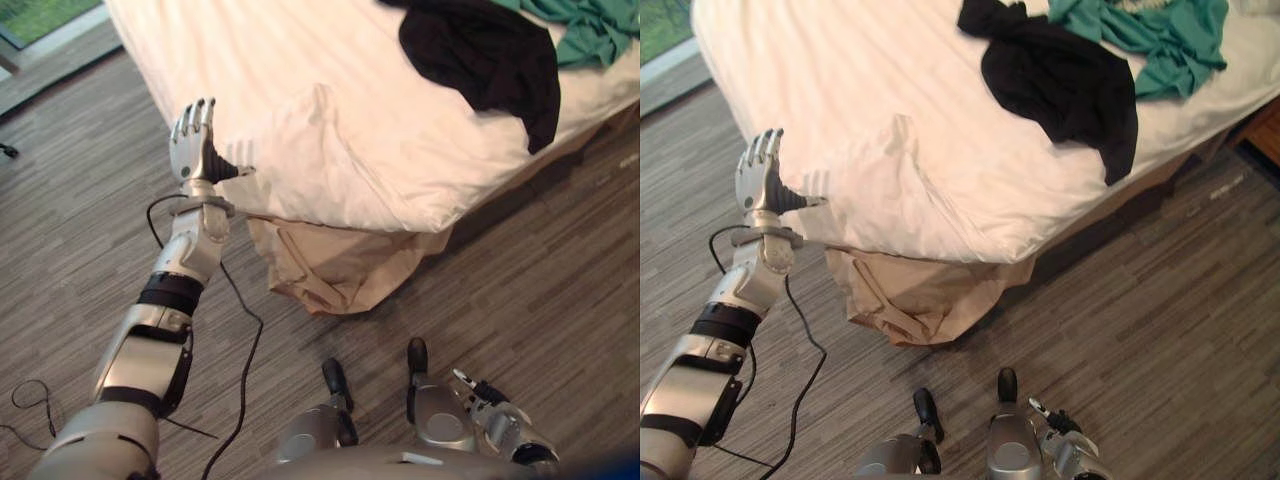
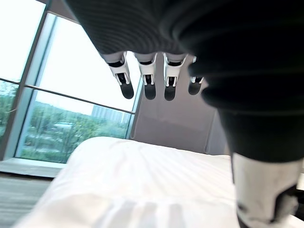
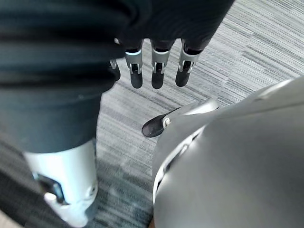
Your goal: Tidy the bed and pick cloth on bed and put in laundry
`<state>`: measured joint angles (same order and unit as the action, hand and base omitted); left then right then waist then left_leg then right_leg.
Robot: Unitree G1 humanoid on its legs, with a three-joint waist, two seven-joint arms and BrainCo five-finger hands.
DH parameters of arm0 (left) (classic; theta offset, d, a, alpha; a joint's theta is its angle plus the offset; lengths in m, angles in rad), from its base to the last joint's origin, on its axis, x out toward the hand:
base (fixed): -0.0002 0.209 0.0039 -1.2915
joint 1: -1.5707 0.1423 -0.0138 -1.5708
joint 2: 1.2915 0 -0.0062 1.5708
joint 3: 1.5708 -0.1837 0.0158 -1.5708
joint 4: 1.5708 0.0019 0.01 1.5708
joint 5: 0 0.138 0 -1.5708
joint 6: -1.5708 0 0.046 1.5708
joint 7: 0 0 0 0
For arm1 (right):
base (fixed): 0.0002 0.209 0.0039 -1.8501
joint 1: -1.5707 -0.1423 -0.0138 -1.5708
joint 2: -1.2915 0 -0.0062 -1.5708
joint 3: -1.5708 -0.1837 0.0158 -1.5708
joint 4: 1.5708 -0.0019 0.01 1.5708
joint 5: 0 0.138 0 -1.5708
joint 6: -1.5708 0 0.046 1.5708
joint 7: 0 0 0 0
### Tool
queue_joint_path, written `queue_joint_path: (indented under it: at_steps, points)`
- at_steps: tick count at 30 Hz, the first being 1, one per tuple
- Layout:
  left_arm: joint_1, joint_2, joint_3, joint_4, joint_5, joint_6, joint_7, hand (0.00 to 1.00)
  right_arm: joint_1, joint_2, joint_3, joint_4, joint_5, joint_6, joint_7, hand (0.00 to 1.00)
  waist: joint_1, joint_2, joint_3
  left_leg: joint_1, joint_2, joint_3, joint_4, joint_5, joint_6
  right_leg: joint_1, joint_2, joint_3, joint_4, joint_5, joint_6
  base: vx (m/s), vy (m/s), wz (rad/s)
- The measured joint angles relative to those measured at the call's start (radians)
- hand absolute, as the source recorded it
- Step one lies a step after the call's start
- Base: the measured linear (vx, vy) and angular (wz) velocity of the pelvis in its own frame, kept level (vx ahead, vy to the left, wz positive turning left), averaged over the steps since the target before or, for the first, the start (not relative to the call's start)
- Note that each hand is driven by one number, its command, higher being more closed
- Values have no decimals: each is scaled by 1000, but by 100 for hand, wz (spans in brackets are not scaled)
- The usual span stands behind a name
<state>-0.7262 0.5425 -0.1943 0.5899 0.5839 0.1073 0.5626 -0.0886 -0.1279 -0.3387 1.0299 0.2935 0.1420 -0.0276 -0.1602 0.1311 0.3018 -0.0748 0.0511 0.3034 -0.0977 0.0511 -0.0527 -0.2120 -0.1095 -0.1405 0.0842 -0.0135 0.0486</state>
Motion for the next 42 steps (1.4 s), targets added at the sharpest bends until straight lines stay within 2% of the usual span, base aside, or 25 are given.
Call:
queue_joint_path:
  at_steps: [2,4,7,8,10,11,14,15,18,22,24,27,31,34,35,36,38,39,40,42]
  points:
    - [-49,-8,0,0,1,32,32,0,-23,1,6,-13,8,-8,-8,0,-12,10,32,-15,-6,20,0,11,-3,-31,-4,25,17,-2,-2,41,11,-17]
    - [-72,-15,-3,0,11,64,31,0,-36,1,8,-24,16,-9,-16,0,-17,16,50,-22,-8,26,0,16,-9,-56,-6,39,39,-10,-3,6,-8,-17]
    - [-96,-19,-13,1,39,143,-20,0,-53,0,17,-56,16,-18,-20,0,-21,29,67,-59,-13,47,0,31,-8,-120,-12,51,84,-23,-8,-14,-22,-9]
    - [-103,-20,-28,8,35,188,-49,0,-68,-1,25,-64,16,-19,-23,0,-23,28,72,-84,-19,54,0,49,-11,-156,-17,61,107,-27,-11,-14,-29,-8]
    - [-120,-26,-38,31,-20,243,-82,0,-78,2,41,-98,17,-21,-24,0,-20,27,107,-85,-18,72,0,59,-11,-166,-19,70,121,-28,-13,-33,-28,-10]
    - [-120,-29,-38,36,-91,286,-91,0,-79,2,62,-124,17,-29,-24,0,-19,27,115,-99,-16,76,0,62,-8,-194,-19,73,140,-33,-18,-59,-32,-6]
    - [-162,-42,-33,58,-175,369,-105,0,-88,4,113,-176,49,-37,-27,0,-12,22,118,-153,-18,77,0,84,-7,-263,-24,73,179,-45,-17,-31,-36,8]
    - [-180,-48,-21,65,-185,399,-107,100,-100,6,125,-193,68,-39,-29,0,-8,15,129,-155,-16,78,0,84,-7,-271,-24,72,191,-49,-20,-18,-33,8]
    - [-191,-72,-11,86,-227,452,-106,100,-110,5,165,-258,141,-43,-49,0,1,7,136,-154,-14,92,0,84,-7,-278,-29,72,207,-54,-19,-7,-10,1]
    - [-227,-98,8,110,-249,470,-70,100,-114,0,193,-308,174,-49,-57,0,16,6,136,-166,-21,101,0,84,-6,-296,-41,71,228,-59,-14,18,5,6]
    - [-242,-101,11,120,-266,464,-44,100,-118,1,194,-312,174,-36,-56,0,18,6,136,-171,-26,101,0,84,-6,-304,-49,66,242,-68,-10,45,5,15]
    - [-247,-116,21,149,-303,427,-14,100,-131,-4,195,-312,174,-12,-56,0,17,5,136,-160,-39,101,0,84,-6,-305,-71,56,278,-86,-9,67,-1,13]
    - [-243,-146,28,187,-355,337,36,100,-159,-11,193,-306,172,8,-52,0,18,4,132,-152,-49,96,0,84,-6,-302,-89,39,311,-106,-8,77,-25,16]
    - [-211,-145,24,158,-364,275,41,100,-172,-15,192,-240,172,22,-56,0,6,3,131,-133,-48,66,0,84,-6,-264,-95,13,302,-106,-8,76,-25,21]
    - [-169,-144,14,120,-363,244,42,100,-169,-20,194,-200,172,27,-57,0,1,3,130,-113,-46,51,0,84,-6,-226,-96,-6,284,-105,-7,91,-20,29]
    - [-146,-143,9,100,-363,232,42,100,-167,-21,195,-183,172,28,-57,0,-1,5,127,-106,-45,42,0,84,-6,-210,-96,-14,275,-104,-5,73,-4,32]
    - [-23,-138,3,-15,-332,167,41,100,-138,-30,197,-151,172,39,-59,0,-3,6,103,-82,-35,8,0,84,-6,-140,-87,-52,217,-88,2,87,3,35]
    - [66,-131,-1,-85,-309,127,37,100,-116,-29,204,-137,172,48,-61,0,-1,8,73,-80,-27,-11,0,84,-6,-106,-77,-75,169,-70,2,79,3,28]
    - [99,-129,-1,-110,-301,113,34,100,-107,-29,206,-135,172,49,-61,0,2,9,62,-79,-24,-16,0,83,-6,-93,-72,-82,151,-63,3,76,14,32]
    - [242,-120,-1,-210,-248,52,17,100,-72,-29,215,-125,172,64,-64,0,14,4,21,-64,-16,-42,0,83,-7,-31,-58,-110,79,-36,4,75,14,29]
